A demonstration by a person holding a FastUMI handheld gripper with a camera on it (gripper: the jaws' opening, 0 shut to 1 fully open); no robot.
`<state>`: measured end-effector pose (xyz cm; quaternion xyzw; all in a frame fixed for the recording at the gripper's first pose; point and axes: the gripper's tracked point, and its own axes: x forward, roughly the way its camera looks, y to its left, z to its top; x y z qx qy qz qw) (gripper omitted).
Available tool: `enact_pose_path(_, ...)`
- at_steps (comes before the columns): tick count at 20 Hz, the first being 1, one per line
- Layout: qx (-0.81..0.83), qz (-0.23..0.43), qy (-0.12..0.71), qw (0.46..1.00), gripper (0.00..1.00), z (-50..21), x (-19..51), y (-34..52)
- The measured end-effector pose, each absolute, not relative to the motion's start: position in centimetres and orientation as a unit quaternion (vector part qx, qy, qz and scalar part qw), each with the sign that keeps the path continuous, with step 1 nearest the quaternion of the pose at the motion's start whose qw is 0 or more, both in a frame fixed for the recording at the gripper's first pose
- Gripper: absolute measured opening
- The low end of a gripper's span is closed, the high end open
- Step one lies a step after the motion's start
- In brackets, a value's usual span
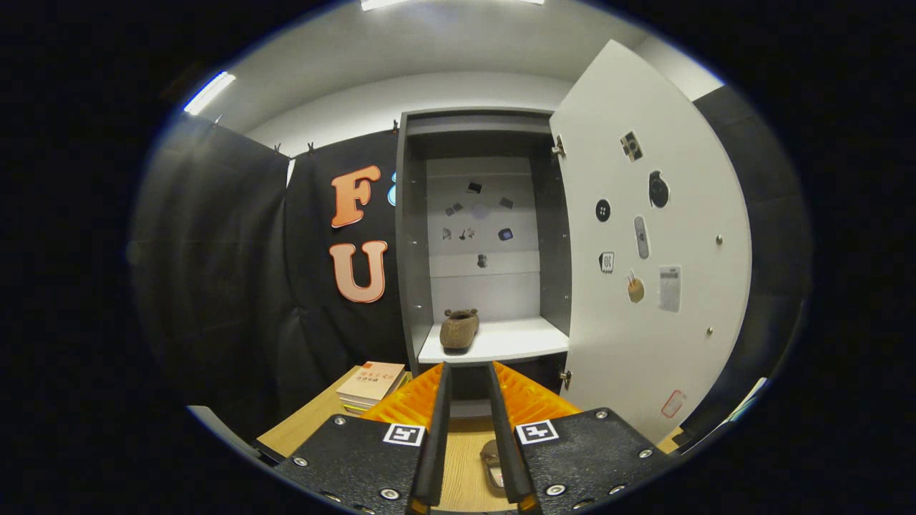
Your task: Open the shoe cabinet door, grab the shoes and put them into the shoe cabinet, then close the shoe cabinet door.
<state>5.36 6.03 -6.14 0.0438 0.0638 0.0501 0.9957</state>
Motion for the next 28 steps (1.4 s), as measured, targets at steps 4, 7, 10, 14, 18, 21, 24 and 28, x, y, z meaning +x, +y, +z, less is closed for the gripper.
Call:
enact_pose_path(4, 0.069, 0.051, 0.137, 0.987, 0.33, -15.4, 6.5, 6.6)
enact_pose_path(7, 0.081, 0.049, 0.188, 0.978, 0.33, -22.6, 7.5, 6.7)
enact_pose_path(10, 0.094, 0.05, 0.245, 0.964, 0.34, -29.5, 8.3, 6.9)
enact_pose_path(14, 0.115, 0.049, 0.297, 0.947, 0.35, -36.5, 9.6, 6.3)
enact_pose_path(18, 0.136, 0.051, 0.343, 0.928, 0.35, -41.7, 10.7, 5.9)
enact_pose_path(21, 0.143, 0.057, 0.369, 0.917, 0.35, -44.8, 11.2, 6.2)
enact_pose_path(24, 0.15, 0.068, 0.384, 0.909, 0.35, -46.4, 12.3, 7.1)
enact_pose_path(28, 0.14, 0.064, 0.41, 0.899, 0.27, -48.6, 13.2, 7.5)
